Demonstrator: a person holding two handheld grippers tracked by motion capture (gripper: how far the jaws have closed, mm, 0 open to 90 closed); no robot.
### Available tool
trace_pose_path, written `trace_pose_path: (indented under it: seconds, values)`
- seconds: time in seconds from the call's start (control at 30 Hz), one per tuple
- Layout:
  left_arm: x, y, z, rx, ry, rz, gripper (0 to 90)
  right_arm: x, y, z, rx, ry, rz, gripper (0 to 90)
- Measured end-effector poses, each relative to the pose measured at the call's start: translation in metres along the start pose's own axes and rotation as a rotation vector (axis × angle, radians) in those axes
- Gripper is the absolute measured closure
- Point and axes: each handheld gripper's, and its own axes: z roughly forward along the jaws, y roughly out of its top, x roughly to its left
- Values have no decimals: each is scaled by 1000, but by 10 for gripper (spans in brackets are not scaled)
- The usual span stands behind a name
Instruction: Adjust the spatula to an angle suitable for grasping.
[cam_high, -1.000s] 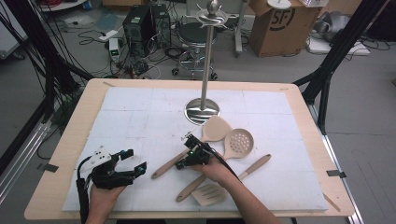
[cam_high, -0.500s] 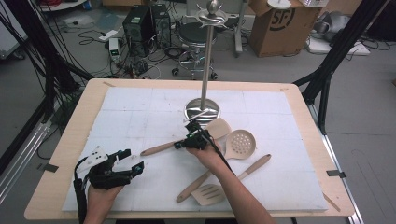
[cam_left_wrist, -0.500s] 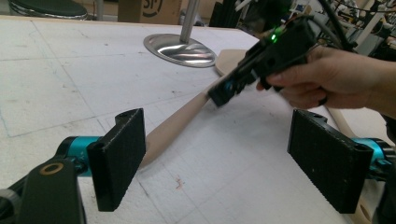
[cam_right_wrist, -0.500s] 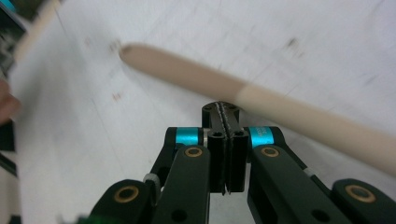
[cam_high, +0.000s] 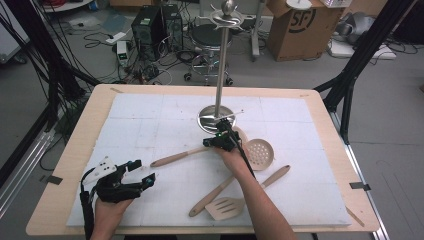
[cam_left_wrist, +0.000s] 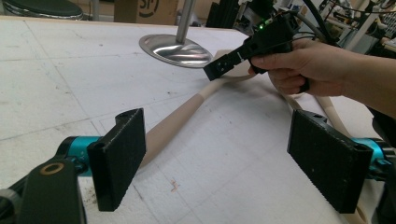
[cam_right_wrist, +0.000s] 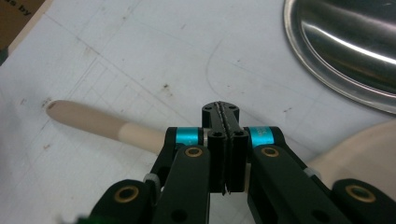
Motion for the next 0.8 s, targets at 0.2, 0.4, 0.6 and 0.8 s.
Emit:
trace_pose_path:
  seconds: [0.2,0.4,0.6,0.8]
  values:
    - [1,0,0,1,0,-1,202,-9,-1,-6,5,-73,9,900]
    - [4,-1,0,2,10,-10,202,-2,-4,-10,43,-71,-2,900]
    - [7,1,6,2,-3,-14,202,7,-6,-24,-3,10,-33,894]
    - [5,4,19,1,-27,-15,202,13,-5,-38,-36,109,-55,662]
